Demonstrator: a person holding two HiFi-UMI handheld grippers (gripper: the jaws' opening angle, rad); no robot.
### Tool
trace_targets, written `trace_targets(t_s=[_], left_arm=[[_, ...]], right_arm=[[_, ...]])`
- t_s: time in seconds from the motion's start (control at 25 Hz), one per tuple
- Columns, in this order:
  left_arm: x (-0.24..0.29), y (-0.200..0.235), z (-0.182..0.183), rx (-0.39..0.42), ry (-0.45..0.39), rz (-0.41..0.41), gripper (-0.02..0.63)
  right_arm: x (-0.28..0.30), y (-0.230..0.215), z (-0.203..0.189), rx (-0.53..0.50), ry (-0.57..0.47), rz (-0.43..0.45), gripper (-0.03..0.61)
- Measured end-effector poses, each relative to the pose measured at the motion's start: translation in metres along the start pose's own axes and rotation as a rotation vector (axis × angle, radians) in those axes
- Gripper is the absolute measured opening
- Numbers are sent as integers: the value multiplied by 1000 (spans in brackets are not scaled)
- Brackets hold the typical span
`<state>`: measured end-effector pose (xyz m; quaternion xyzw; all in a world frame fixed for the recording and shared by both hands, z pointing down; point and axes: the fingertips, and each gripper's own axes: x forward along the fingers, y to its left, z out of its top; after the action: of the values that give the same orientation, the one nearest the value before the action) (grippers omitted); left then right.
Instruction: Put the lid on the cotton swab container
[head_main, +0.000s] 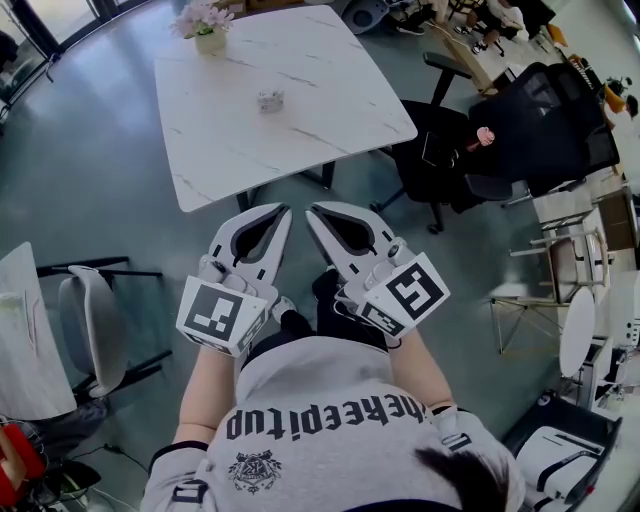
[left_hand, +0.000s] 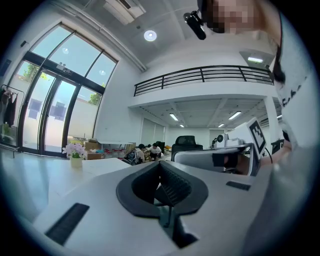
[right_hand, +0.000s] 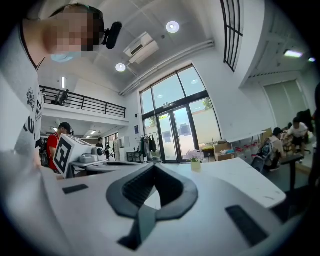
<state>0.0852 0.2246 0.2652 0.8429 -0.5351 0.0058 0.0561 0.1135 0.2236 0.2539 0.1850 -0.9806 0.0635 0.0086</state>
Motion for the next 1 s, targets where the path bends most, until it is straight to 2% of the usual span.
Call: trace_targets(t_s=[0.32, 1.0], left_arm=[[18, 21, -1, -14, 7, 54, 15], [103, 77, 8, -24, 5, 173, 15]], right_arm=[[20, -21, 2, -3, 1, 51, 11], [74, -111, 11, 6, 36, 174, 11]])
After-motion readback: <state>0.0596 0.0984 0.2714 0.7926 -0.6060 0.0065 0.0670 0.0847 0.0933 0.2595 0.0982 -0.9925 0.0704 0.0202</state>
